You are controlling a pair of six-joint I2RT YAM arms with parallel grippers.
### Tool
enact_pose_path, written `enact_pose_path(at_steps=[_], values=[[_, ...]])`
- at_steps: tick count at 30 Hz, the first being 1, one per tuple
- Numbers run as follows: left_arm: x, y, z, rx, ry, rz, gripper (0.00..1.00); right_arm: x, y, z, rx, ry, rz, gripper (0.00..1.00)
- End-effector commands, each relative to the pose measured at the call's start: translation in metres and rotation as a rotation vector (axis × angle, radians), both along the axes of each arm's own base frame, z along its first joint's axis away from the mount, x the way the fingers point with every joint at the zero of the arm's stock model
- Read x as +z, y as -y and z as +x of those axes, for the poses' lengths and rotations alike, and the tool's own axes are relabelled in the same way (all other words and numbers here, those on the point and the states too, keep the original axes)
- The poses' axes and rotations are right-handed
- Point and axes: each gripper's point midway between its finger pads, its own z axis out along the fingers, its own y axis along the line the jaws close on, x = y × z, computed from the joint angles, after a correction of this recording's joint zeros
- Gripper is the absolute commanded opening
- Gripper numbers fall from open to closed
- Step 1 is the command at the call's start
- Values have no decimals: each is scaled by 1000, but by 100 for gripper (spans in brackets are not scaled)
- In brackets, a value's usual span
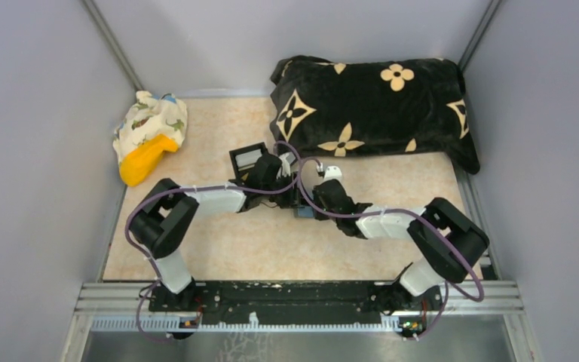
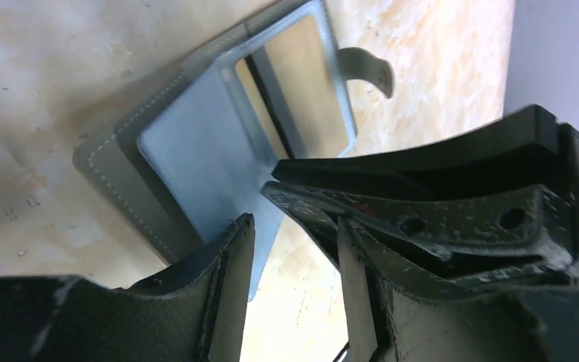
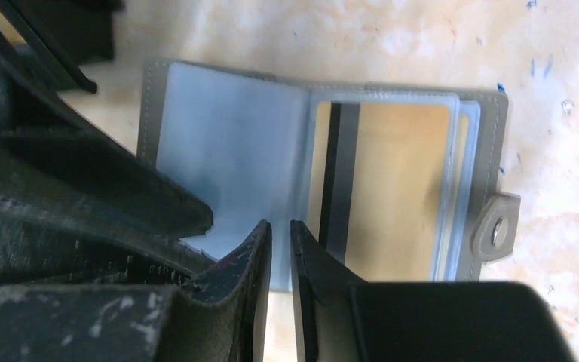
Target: Take the credit cards out of the card holder
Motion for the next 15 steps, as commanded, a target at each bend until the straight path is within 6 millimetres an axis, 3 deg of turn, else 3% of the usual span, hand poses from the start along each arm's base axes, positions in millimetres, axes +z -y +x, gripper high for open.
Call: enact_pose_path(at_steps=[1,7,15], values=[[-13,11,2,-14,-15,-14,51,47,-29,-3,85,98,136,17],[-34,10,-4,-5,-70,-7,51,60,-23,-5,80,131,153,17],[-34,5,-2,24,-62,6,50,67,-6,-7,58,146,164,18]])
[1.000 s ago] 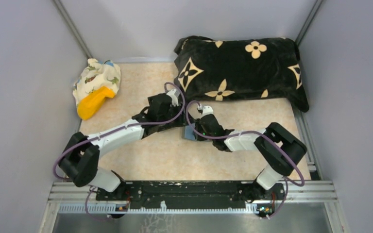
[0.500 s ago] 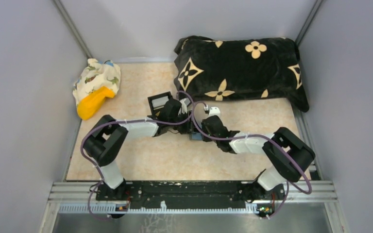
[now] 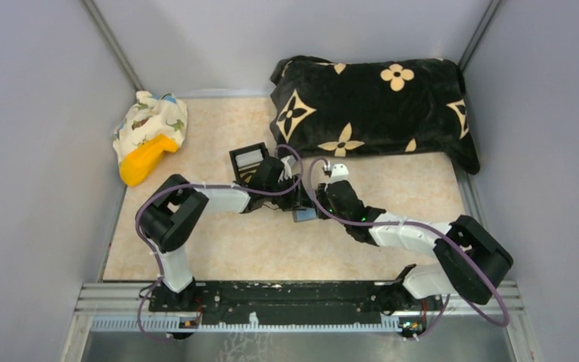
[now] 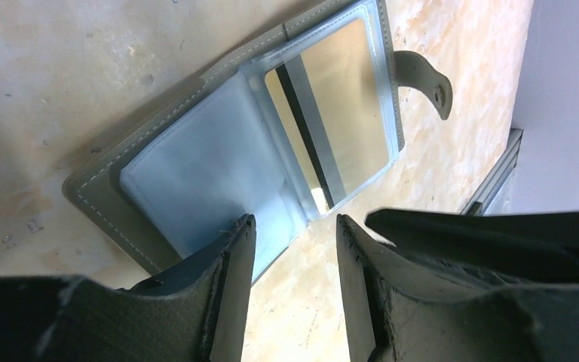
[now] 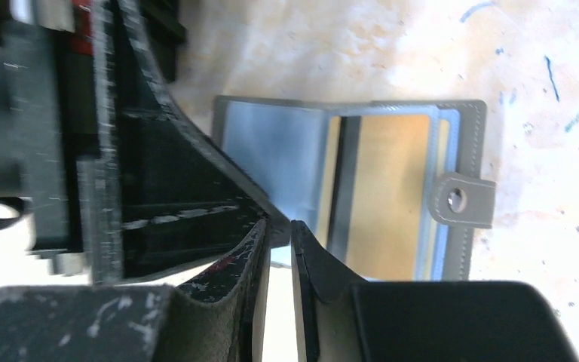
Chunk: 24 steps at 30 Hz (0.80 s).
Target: Take the credit cards out of the card holder
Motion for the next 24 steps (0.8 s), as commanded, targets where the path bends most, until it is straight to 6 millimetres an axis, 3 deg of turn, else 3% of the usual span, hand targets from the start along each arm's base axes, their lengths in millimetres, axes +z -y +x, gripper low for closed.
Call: enact_pose_path(at_steps=[1,10,20,24], values=[[-5,0,-1,18,11,7,50,38,-17,4,46,73,130,18],[8,2,0,11,36,-16,50,57,14,16,-23,114,149,18],[15,1,-1,13,50,-22,50,50,35,31,-90,106,116,30],[14,-1,-1,13,53,-21,50,48,38,39,-97,99,104,26]])
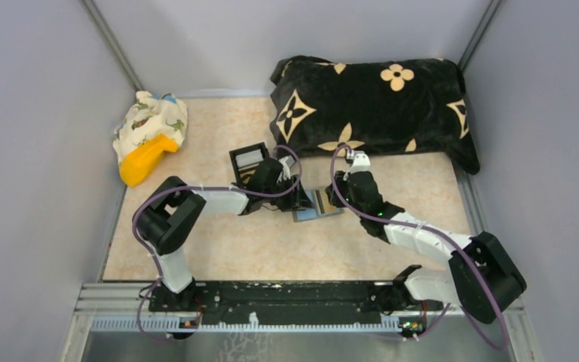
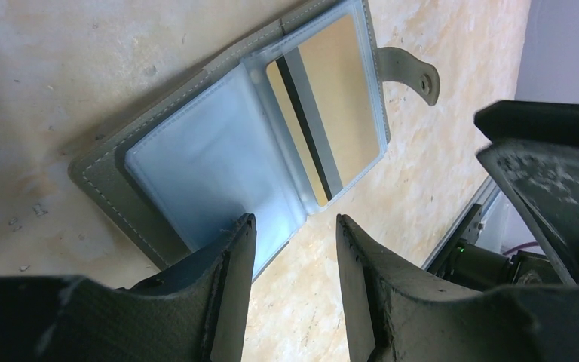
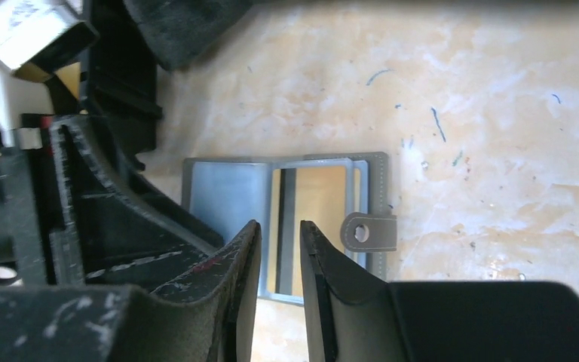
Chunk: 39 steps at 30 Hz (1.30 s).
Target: Take the credit cards out of the card holder
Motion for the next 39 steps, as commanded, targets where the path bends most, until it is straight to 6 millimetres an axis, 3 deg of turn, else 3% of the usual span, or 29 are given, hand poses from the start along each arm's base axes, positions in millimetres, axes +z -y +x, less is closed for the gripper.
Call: enact_pose_path(at_steps=[1,6,13,26,39], values=[[11,1,0,-4,36,-17,50,7,2,14,-9,27,-8,25],[15,3,1,-7,40,-25,50,-6,-3,18,2,4,-21,9],[20,3,3,4,50,-33,50,-37,0,17,-17,-53,-55,1],[30,26,4,-17,13,-171,50,-79,1,2,-9,-152,-22,0],[-13,17,18,96,-52,-56,49,-60,1,-1,-5,-114,21,0]])
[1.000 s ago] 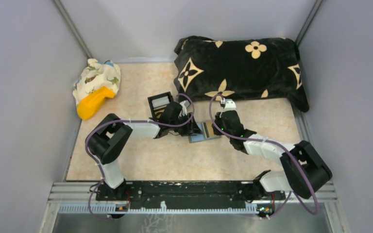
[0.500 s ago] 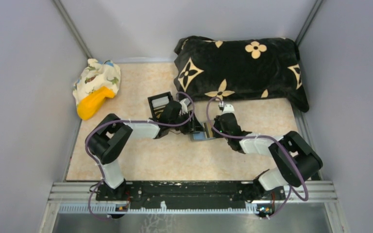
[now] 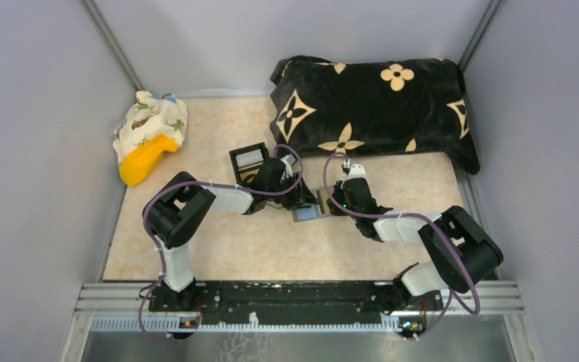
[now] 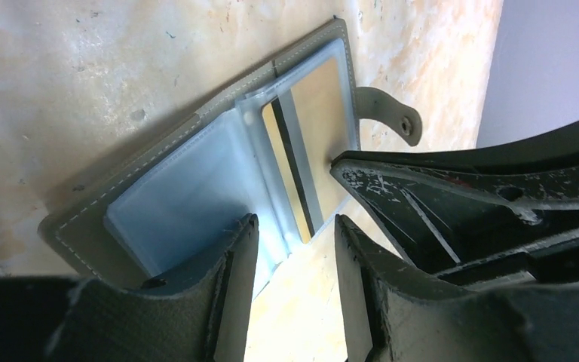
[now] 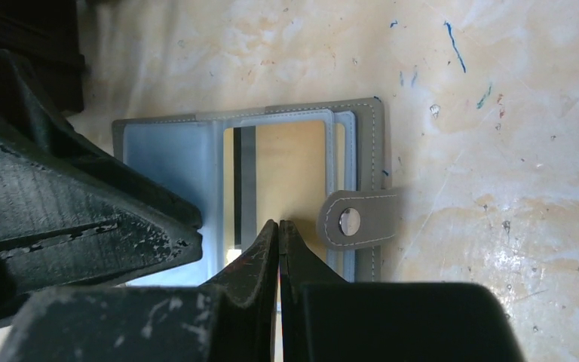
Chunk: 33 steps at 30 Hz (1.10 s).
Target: Take the credit cards out of the card holder
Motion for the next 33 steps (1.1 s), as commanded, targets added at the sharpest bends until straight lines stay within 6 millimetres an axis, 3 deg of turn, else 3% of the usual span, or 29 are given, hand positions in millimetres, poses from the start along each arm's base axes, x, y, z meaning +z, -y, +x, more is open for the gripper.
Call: enact_pose_path(at_steps=[1,12,21,28,33], values=[[-12,4,6,34,-14,7,48,14,-2,0,9,29,33,0],[-8,13,12,44,-1,-60,40,-10,-7,-11,27,-29,68,0],[-12,22,14,36,-24,-103,37,-15,-10,-13,34,-44,78,0],[-21,17,16,52,-37,-79,36,10,4,-3,-5,7,61,0],[-25,17,16,53,-50,-84,36,23,34,9,-68,36,42,1]])
